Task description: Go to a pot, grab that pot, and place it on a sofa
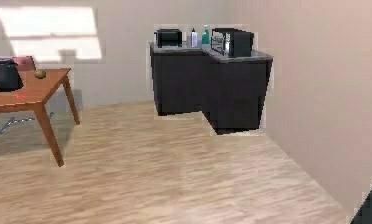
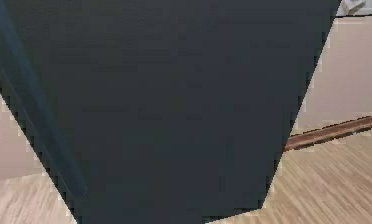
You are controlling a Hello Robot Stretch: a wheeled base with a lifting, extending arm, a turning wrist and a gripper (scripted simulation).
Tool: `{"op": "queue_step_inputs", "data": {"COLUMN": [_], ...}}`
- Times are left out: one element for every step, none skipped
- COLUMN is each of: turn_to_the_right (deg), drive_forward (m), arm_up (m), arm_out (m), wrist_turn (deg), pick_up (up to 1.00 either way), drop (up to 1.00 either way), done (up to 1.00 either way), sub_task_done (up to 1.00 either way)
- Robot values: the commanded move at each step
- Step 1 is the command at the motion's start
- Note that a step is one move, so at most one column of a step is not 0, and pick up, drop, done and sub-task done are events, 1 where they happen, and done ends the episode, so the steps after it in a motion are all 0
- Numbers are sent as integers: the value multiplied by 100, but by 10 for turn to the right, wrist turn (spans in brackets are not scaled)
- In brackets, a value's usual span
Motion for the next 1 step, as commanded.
{"op": "queue_step_inputs", "data": {"turn_to_the_right": [30], "drive_forward": [0], "arm_up": [0], "arm_out": [0], "wrist_turn": [0], "pick_up": [0], "drop": [0], "done": [0], "sub_task_done": [0]}}
